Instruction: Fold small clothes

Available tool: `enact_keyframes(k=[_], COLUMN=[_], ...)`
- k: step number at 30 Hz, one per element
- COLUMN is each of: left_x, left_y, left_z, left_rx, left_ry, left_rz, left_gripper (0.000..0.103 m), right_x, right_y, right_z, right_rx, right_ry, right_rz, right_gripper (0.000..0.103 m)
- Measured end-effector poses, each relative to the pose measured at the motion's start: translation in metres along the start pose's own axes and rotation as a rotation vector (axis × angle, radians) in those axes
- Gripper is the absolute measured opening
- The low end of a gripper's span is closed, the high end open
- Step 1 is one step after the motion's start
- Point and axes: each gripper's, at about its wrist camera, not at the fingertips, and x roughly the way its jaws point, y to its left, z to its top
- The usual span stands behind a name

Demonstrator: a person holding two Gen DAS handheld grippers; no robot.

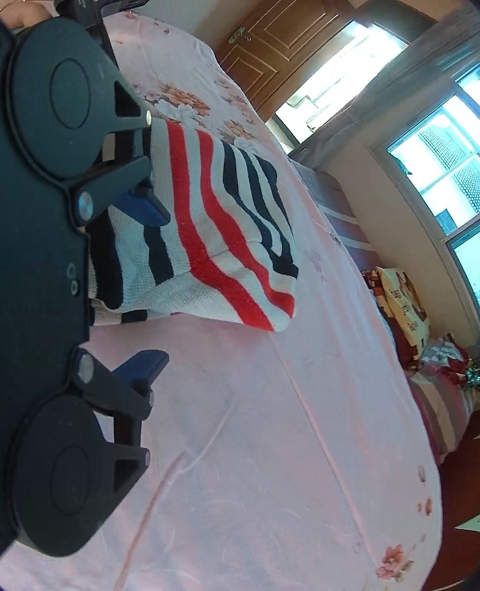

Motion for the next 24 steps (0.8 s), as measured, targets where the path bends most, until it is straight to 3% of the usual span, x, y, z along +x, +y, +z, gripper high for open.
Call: enact_keyframes(k=[4, 6, 10, 12, 13, 19, 24], left_x=[0.011, 0.013, 0.013, 0.006, 0.004, 0.013, -0.002], left_y=[-0.002, -0.007, -0.012, -0.014, -0.016, -0.015, -0.028], left_z=[0.002, 0.005, 0.007, 0.007, 0.008, 0.010, 0.008], left_rx=[-0.013, -0.009, -0.039, -0.030, -0.013, -0.016, 0.049], left_ry=[0.014, 0.017, 0.023, 0.011, 0.004, 0.012, -0.025], left_rz=[-0.043, -0.072, -0.073, -0.065, -0.061, -0.061, -0.028], left_gripper=[0.097, 0.079, 0.076, 0.066, 0.065, 0.068, 0.056], right_x=[0.029, 0.037, 0.046, 0.040, 0.037, 0.048, 0.033], right_y=[-0.007, -0.003, 0.009, 0.010, 0.010, 0.003, 0.012], right_z=[0.002, 0.002, 0.003, 0.004, 0.004, 0.007, 0.003], right_rx=[0.036, 0.013, -0.027, -0.026, -0.032, 0.005, -0.004], right_ry=[0.069, 0.060, 0.060, 0.060, 0.052, 0.052, 0.015], right_rz=[0.068, 0.085, 0.089, 0.108, 0.116, 0.117, 0.104], right_gripper=[0.067, 0.062, 0.054, 0.039, 0.037, 0.050, 0.035])
